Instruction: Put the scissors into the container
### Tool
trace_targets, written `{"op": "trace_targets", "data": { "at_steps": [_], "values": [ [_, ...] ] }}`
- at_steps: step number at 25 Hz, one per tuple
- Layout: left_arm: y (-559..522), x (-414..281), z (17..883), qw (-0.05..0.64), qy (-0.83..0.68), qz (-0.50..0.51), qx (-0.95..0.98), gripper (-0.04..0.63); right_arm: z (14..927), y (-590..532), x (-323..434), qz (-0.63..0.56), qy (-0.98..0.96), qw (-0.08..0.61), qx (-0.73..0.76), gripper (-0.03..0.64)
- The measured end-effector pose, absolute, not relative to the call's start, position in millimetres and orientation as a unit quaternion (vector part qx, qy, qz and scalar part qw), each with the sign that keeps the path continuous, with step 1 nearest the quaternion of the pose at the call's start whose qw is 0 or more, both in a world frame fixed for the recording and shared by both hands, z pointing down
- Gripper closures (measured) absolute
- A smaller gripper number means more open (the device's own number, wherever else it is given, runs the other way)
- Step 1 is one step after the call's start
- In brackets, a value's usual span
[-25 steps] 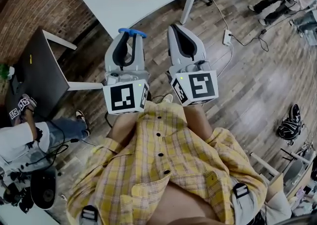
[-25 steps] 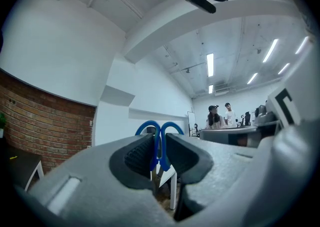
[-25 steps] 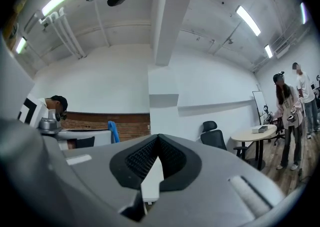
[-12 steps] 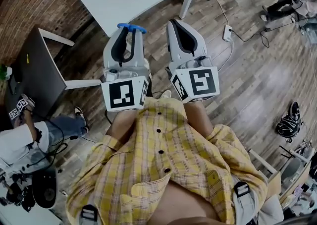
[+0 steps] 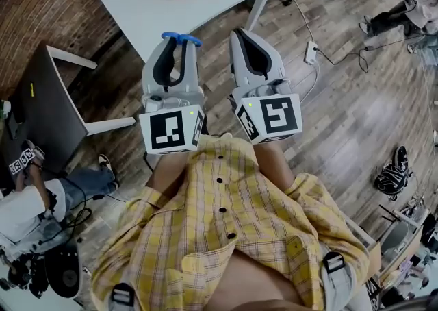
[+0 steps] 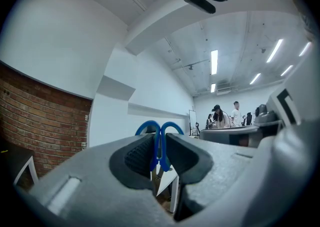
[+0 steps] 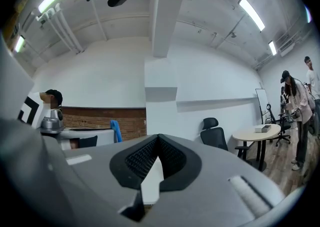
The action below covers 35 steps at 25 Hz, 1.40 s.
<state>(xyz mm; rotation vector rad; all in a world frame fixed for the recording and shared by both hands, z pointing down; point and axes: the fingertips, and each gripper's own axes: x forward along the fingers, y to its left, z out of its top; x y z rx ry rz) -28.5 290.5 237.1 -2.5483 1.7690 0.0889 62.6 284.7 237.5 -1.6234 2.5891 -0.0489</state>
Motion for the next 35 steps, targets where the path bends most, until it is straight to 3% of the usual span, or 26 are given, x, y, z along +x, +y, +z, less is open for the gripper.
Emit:
{"op": "trace_targets", "data": {
  "at_steps": [35],
  "values": [
    [19,-105,221,0.027,0.532,0.019,-0.846,0.511,209,24,-17,0.007,0.823,0.004,-0.568,0.611]
  ]
}}
